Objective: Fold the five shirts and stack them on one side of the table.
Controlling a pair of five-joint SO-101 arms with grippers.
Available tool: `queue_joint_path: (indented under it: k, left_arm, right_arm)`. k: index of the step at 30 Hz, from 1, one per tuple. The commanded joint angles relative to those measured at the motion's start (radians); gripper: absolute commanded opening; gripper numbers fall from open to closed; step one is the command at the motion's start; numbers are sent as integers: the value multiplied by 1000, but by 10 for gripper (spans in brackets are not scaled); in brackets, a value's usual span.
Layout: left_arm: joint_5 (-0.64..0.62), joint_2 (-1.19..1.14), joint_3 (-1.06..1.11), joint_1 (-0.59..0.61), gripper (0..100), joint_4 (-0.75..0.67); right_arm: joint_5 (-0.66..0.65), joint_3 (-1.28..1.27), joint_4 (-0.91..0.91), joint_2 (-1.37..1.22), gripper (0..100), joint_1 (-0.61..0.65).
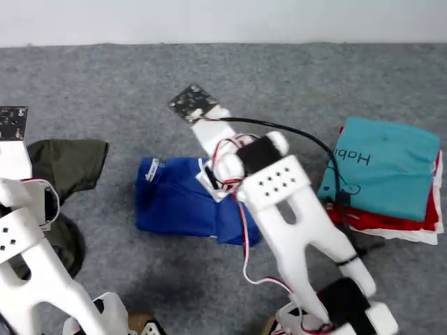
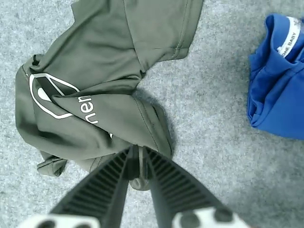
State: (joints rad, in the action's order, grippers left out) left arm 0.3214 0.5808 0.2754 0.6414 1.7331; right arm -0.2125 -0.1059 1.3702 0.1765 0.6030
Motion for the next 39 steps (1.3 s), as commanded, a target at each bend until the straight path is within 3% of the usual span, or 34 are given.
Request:
queue_joint_path:
  k: [1,8,19,26,32,36,39]
  left_arm:
    - [-9,26,-38,-6,23,17]
    - [-9,26,-33,-6,23,17]
    - [-11,26,-33,-6,23,15]
    - [-11,25,-33,-6,23,12]
    - [-11,25,-31,-6,23,15]
    - [-11,25,-31,-6,23,17]
    - [-11,25,-31,-6,23,17]
  right_arm:
    - [8,63,-70,-45,9,22]
    - [0,186,-108,-194,9,101]
    - [0,600,-104,-584,13,157]
    - [5,914,53,-783,210,223]
    - [-3,1178,269,-849,151,173]
    - [-120,1223,404,-889,20,101]
    - [-173,1181,426,-911,17,38]
